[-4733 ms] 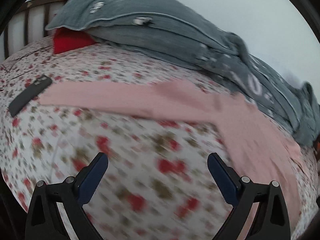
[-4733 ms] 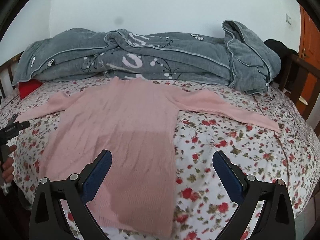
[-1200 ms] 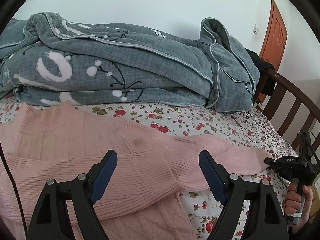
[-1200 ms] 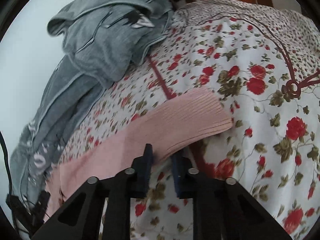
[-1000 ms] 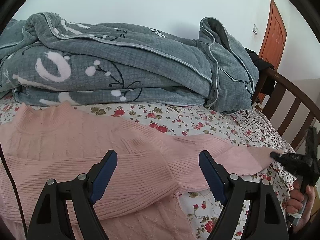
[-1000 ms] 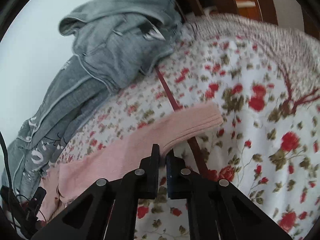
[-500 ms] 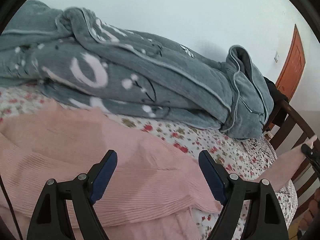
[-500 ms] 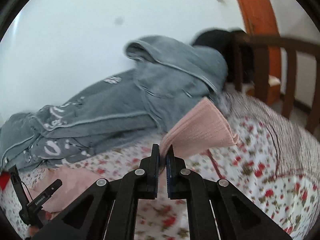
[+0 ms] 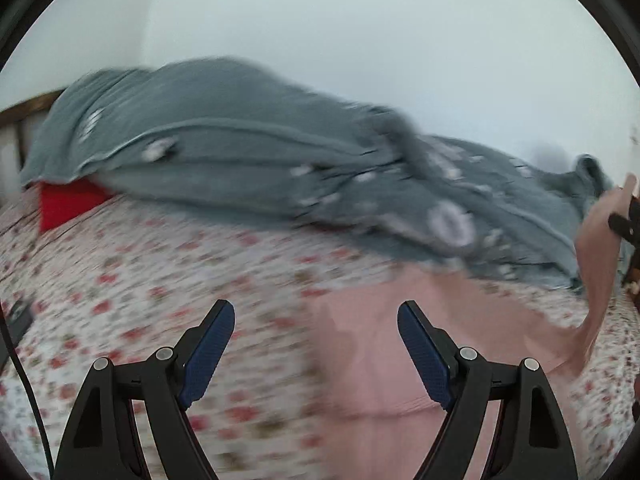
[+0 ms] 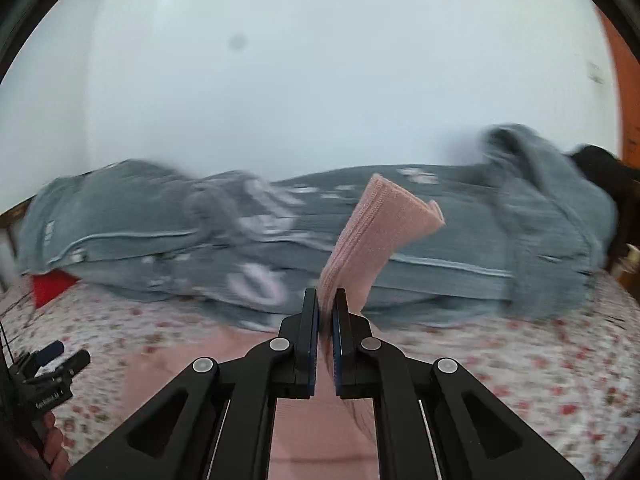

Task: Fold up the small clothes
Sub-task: 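Fold the held sleeve across the sweater body with the right tool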

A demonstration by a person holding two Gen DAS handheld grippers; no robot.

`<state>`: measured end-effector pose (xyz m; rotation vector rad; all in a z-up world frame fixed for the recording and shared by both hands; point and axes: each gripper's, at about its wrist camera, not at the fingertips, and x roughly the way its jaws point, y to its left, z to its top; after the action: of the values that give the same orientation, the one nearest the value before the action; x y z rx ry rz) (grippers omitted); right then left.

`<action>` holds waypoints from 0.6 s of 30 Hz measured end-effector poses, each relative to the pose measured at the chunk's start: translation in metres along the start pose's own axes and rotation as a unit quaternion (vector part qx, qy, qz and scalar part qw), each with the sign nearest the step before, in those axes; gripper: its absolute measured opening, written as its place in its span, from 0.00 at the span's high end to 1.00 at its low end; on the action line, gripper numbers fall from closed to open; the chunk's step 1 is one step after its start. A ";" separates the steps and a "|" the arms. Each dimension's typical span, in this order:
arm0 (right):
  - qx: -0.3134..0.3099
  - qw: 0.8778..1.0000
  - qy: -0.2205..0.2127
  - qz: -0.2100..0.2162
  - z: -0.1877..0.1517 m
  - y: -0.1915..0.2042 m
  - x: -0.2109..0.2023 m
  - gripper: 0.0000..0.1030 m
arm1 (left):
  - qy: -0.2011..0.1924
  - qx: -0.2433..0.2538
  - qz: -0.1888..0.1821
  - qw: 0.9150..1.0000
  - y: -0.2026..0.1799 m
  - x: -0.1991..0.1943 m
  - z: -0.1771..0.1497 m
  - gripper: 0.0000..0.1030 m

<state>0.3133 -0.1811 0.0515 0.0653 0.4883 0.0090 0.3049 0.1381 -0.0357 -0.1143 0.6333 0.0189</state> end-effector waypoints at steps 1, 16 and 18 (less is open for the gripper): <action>-0.011 1.000 0.009 0.018 -0.003 0.025 0.012 0.94 | 0.009 -0.003 0.006 1.000 0.012 0.002 -0.001 0.19; -0.167 0.936 0.258 0.173 -0.145 0.208 0.133 0.62 | 0.083 -0.031 0.025 0.996 0.093 0.020 -0.053 0.19; -0.145 0.932 0.270 0.192 -0.143 0.197 0.125 0.53 | 0.082 -0.018 0.013 0.996 0.079 0.017 -0.050 0.19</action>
<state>0.3579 0.0275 -0.1204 -0.1384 1.0142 0.4938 0.2848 0.2111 -0.0938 -0.1428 0.7997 0.0461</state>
